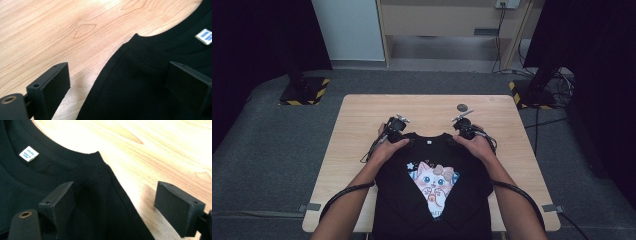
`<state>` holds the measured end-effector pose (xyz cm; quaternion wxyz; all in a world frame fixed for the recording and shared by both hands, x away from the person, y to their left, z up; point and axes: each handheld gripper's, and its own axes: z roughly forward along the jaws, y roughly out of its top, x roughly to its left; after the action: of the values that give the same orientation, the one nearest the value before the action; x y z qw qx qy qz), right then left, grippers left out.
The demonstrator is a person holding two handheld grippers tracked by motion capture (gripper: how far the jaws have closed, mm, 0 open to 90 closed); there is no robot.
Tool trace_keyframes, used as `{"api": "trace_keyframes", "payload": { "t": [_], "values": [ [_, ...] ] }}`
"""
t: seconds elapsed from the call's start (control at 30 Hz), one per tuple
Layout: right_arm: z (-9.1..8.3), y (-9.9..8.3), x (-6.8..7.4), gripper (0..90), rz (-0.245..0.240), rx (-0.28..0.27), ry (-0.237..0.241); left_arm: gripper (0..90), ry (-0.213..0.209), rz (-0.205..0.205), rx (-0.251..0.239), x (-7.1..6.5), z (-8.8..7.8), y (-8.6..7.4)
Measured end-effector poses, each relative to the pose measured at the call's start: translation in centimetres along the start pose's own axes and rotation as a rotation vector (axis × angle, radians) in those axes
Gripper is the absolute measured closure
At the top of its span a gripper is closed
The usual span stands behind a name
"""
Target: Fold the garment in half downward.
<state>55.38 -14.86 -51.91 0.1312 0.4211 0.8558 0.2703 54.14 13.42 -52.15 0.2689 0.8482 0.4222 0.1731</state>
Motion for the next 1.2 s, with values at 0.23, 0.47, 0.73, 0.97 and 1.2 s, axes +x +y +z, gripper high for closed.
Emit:
{"api": "trace_keyframes", "payload": {
  "t": [0.23,0.47,0.73,0.97,1.2],
  "values": [
    [0.3,-0.2,-0.5,17.5,-0.004,0.006,0.006,5.0,-0.018,-0.026,-0.008,0.2,0.4,-0.3],
    [0.5,-0.1,-0.6,16.3,-0.008,0.002,0.004,4.3,-0.042,-0.032,-0.021,0.6,0.5,-0.6],
    [0.1,0.2,0.1,31.1,-0.035,0.021,0.023,16.5,-0.056,-0.013,-0.039,0.0,0.1,-0.7],
    [0.0,0.4,0.6,26.4,-0.056,0.067,0.042,29.6,-0.072,-0.001,-0.043,-0.4,-0.3,-0.8],
    [0.2,0.6,0.9,21.5,-0.082,0.085,0.054,36.0,-0.081,0.007,-0.056,-0.6,-0.4,-0.9]
  ]
}}
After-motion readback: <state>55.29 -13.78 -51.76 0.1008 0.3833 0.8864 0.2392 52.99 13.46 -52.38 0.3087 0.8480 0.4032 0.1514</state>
